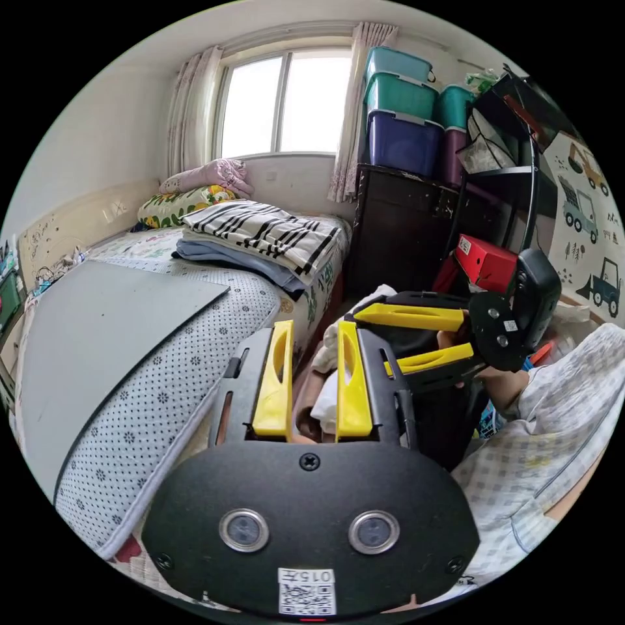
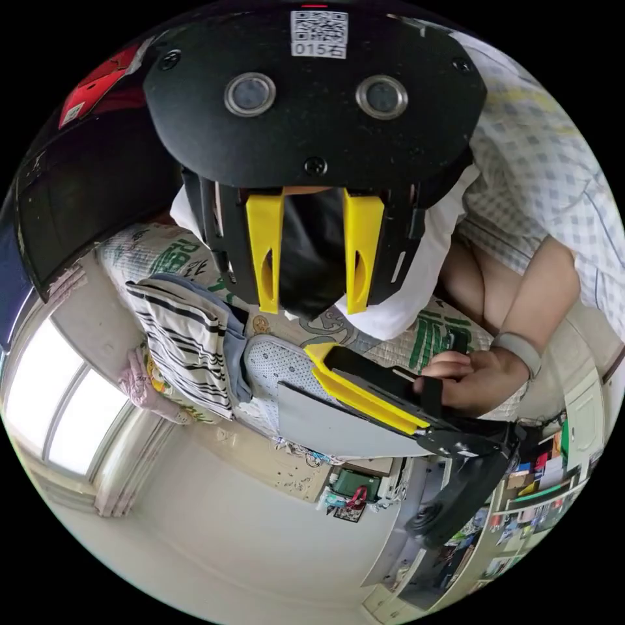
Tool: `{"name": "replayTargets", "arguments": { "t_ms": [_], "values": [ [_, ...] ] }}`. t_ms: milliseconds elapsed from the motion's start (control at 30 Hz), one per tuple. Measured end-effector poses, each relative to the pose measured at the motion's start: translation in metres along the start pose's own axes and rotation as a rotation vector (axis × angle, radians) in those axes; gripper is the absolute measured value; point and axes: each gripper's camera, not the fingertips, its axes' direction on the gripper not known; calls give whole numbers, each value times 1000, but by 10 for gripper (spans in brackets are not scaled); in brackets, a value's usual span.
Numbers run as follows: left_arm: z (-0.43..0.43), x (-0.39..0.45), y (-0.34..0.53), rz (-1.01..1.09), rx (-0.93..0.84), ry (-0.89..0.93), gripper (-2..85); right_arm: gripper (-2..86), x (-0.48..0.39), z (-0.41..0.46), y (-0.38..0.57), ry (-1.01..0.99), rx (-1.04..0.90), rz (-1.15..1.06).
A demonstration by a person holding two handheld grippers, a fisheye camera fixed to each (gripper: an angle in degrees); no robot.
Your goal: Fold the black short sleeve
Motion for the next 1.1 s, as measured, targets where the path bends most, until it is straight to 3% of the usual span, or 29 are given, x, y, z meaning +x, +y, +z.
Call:
{"name": "replayTargets", "arguments": {
  "t_ms": [133,267,567,700,1000,1100],
  "values": [
    [35,4,29,-31,36,101,105,111,-18,-6,10,57,-5,-37],
    [63,20,51,-26,38,88,105,47,-3,-31,36,65,85,76],
    [133,73,62,36,-5,181,120,40,52,-89,121,-27,236,317],
    [178,97,65,37,-95,161,124,40,59,-101,144,-41,273,352],
    [207,166,103,88,-28,90,73,40,65,-118,183,-22,316,394],
    [235,183,114,79,-114,91,68,40,67,-123,192,-20,324,402]
  ]
}}
